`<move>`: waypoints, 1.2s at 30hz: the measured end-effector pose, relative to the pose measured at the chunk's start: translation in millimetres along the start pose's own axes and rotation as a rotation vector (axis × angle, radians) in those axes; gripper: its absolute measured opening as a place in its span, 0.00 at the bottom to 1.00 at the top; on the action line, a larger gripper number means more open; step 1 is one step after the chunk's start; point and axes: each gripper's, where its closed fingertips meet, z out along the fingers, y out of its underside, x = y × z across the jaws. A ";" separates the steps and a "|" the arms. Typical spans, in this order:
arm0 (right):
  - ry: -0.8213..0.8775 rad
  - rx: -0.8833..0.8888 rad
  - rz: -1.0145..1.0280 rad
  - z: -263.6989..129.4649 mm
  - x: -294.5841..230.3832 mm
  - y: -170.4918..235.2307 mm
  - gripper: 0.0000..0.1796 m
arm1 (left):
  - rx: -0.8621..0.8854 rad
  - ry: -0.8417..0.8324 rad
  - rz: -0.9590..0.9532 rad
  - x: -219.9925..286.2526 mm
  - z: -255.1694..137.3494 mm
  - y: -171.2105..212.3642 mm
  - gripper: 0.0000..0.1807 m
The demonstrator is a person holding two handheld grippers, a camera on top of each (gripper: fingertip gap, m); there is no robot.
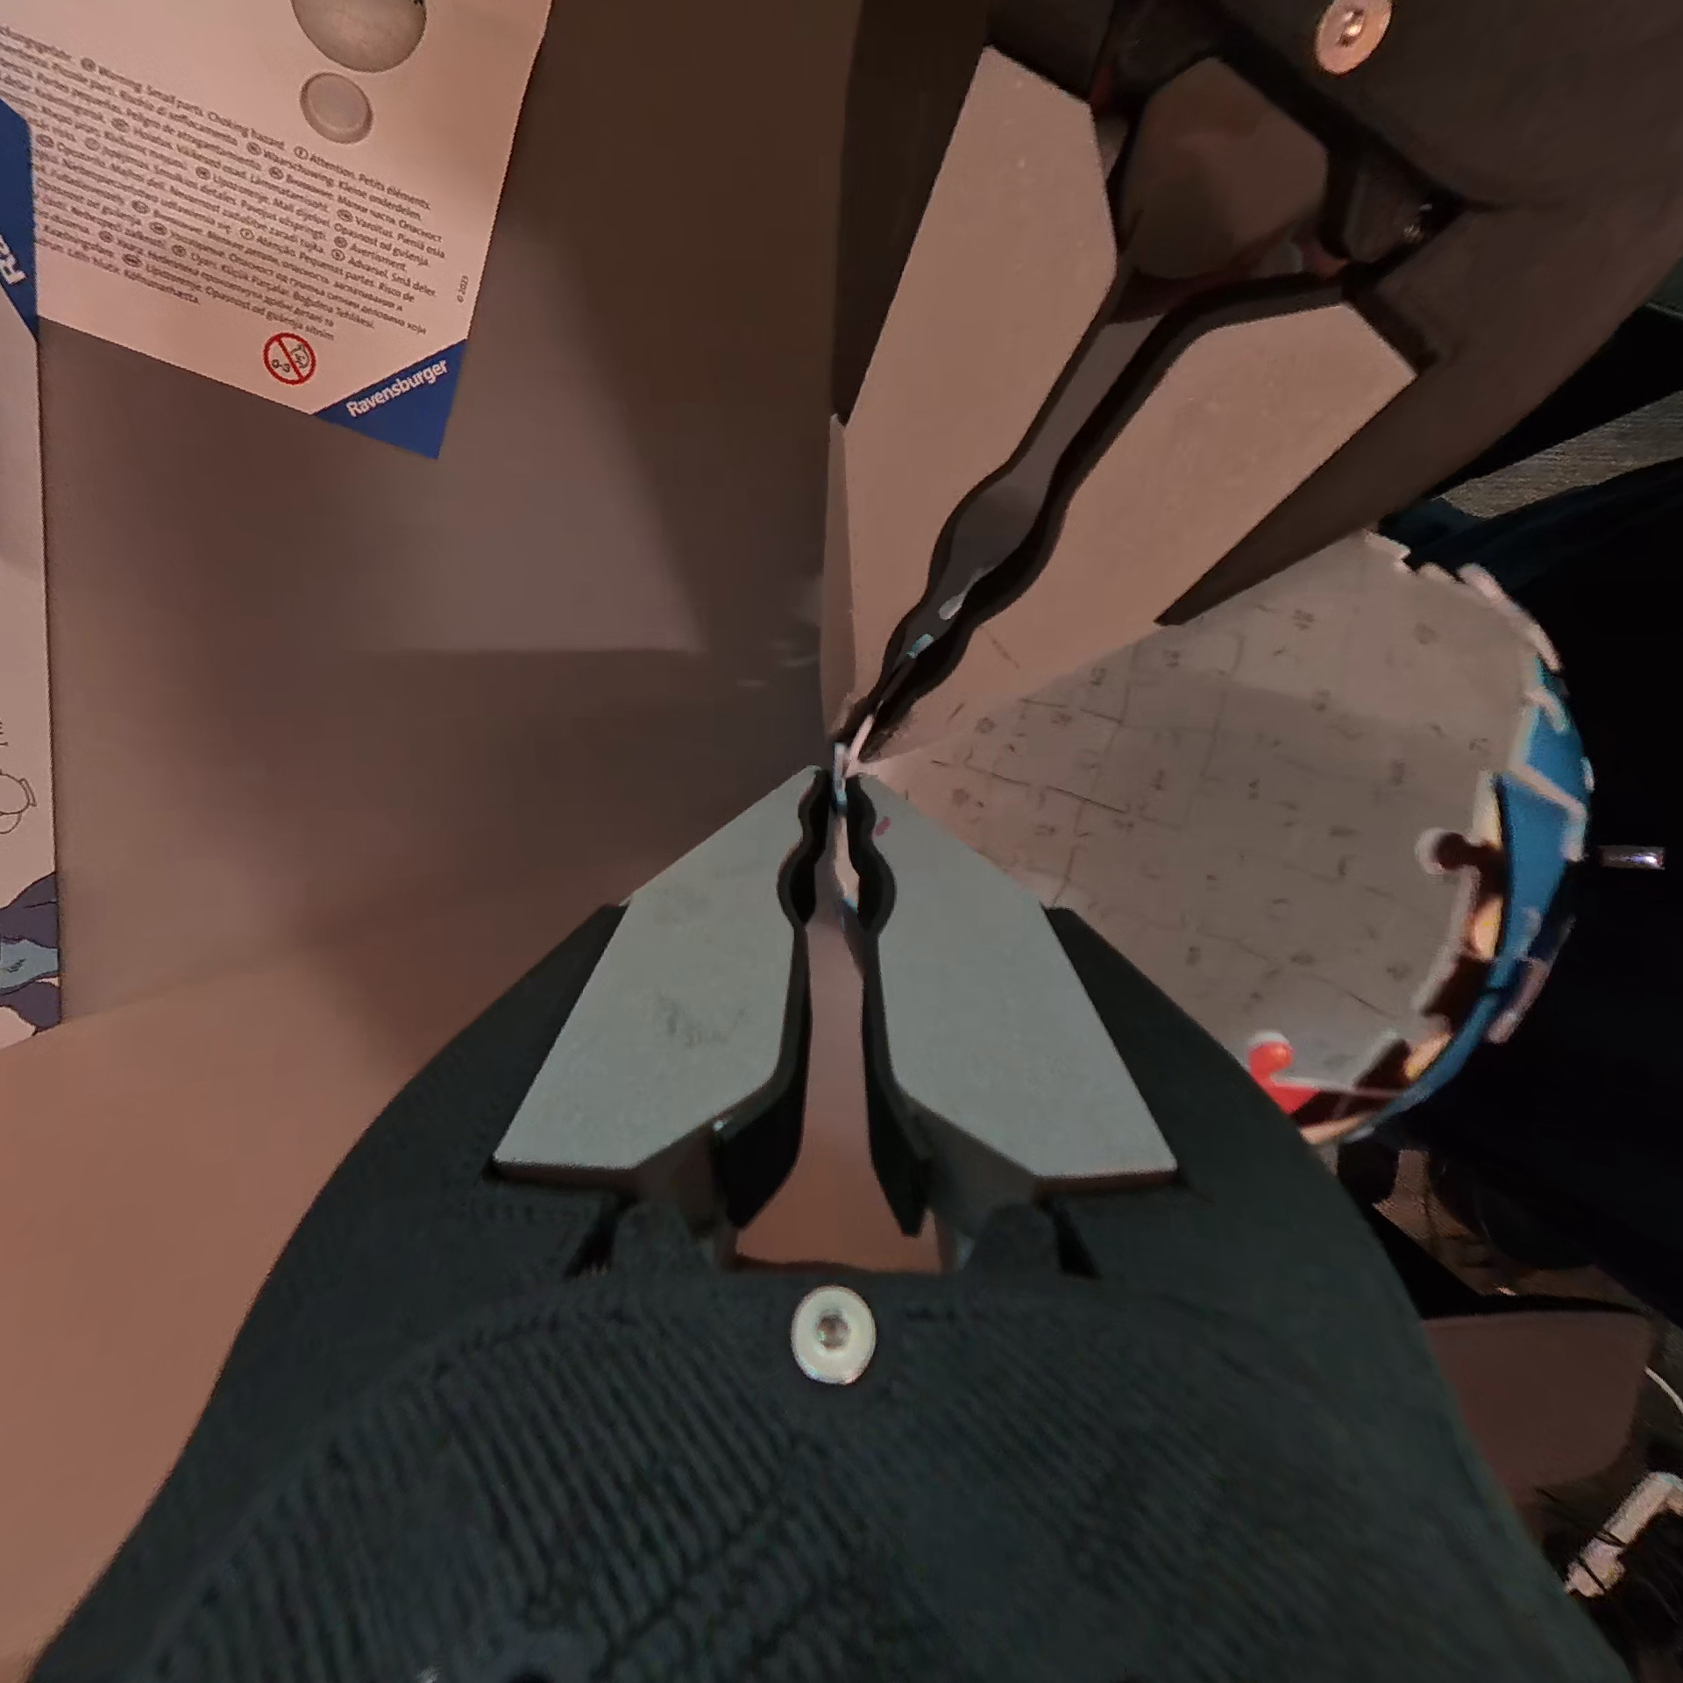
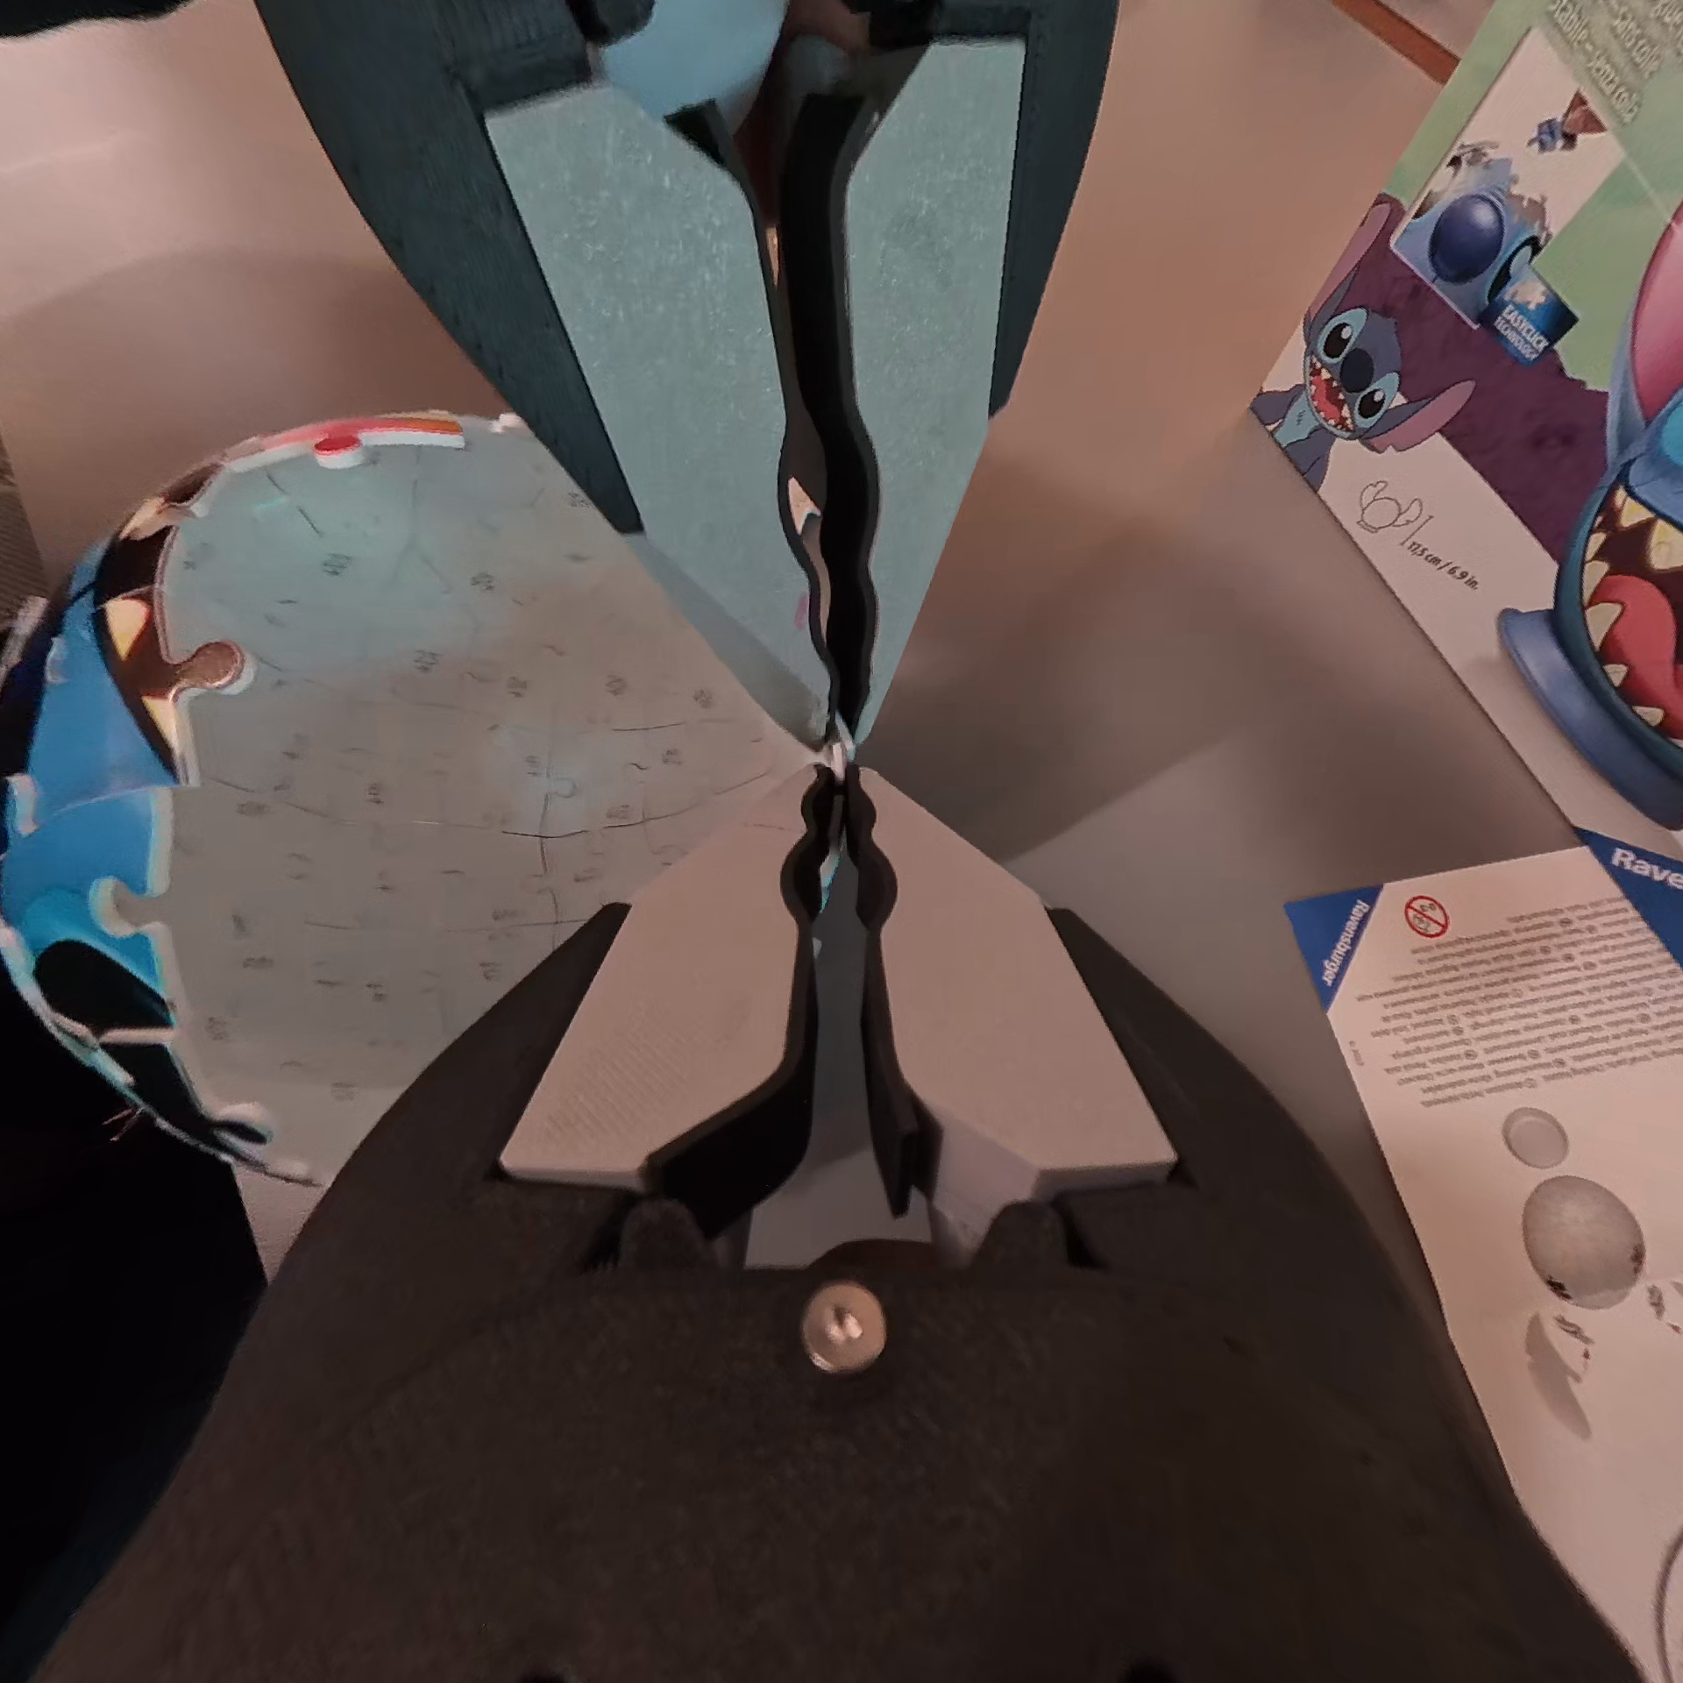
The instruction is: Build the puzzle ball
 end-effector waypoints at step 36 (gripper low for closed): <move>-0.078 0.013 0.075 -2.9 2.0 1.9 0.00 | -0.020 0.011 0.018 -1.4 3.7 -4.3 0.01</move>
